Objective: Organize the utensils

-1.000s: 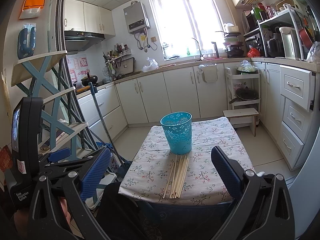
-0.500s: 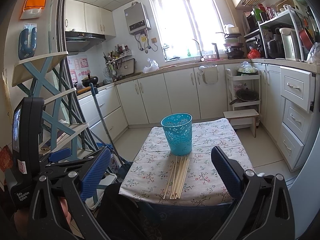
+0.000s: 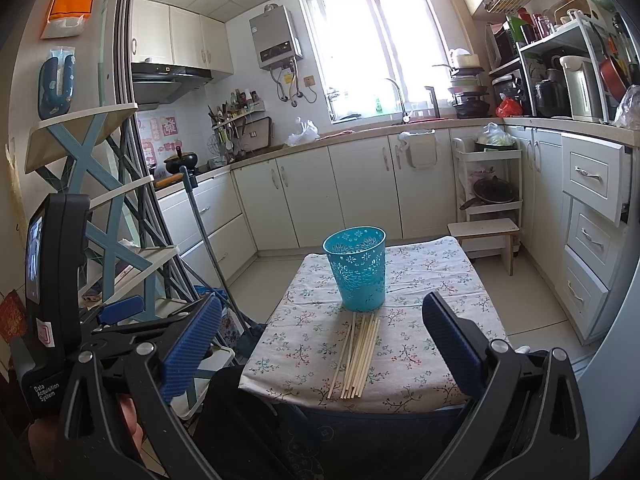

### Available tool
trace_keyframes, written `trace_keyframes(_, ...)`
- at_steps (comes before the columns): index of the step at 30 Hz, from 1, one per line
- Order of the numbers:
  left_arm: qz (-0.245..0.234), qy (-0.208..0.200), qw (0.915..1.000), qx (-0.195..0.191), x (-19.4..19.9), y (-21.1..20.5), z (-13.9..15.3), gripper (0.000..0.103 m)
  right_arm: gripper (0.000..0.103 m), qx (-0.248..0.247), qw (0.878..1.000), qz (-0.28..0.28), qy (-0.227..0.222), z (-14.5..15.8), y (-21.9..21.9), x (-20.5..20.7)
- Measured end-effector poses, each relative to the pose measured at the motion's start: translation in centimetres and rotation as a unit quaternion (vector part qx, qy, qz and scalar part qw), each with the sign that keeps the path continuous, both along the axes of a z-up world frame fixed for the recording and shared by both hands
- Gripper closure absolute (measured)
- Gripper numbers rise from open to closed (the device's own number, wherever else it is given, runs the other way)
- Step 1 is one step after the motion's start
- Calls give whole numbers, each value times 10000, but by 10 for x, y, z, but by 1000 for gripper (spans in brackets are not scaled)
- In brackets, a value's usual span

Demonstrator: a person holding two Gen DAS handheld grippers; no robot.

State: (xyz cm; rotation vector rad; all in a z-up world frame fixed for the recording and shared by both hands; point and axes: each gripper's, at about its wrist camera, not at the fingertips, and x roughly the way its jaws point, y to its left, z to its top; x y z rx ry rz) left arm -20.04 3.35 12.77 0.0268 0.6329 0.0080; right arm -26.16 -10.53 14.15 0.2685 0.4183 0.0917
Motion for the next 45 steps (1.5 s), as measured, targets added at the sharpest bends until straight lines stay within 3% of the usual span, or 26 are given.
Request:
trace_keyframes(26, 8, 39, 10000, -4, 3, -6, 4, 8, 7, -168, 9999, 13, -11, 0, 9, 0)
trace_keyframes(30, -2, 132, 9999, -17, 17, -8, -2, 8, 7, -225, 9997, 9, 42, -4, 13, 8)
trace_keyframes(33, 15, 267, 9996, -15, 36, -13, -9, 8, 7, -199, 9995, -21, 244, -11, 10, 23)
trace_keyframes(37, 51, 517, 9986, 43, 67, -18, -26, 8, 7, -303, 9950, -24, 956, -38, -8, 58)
trace_keyframes(39, 55, 681, 9976, 95, 83, -21, -39, 8, 7, -250, 9944, -23, 1024, -52, -13, 72)
trace_keyframes(40, 68, 786, 9968, 127, 94, -23, -47, 8, 7, -147, 9969, -29, 772, -60, -19, 78)
trace_keyframes(43, 53, 1143, 9934, 102, 125, -26, -73, 8, 7, -230, 9915, 18, 1279, -88, -25, 112)
trace_keyframes(45, 53, 1339, 9909, 106, 141, -26, -91, 8, 17, -309, 9850, 19, 1697, -111, -33, 136)
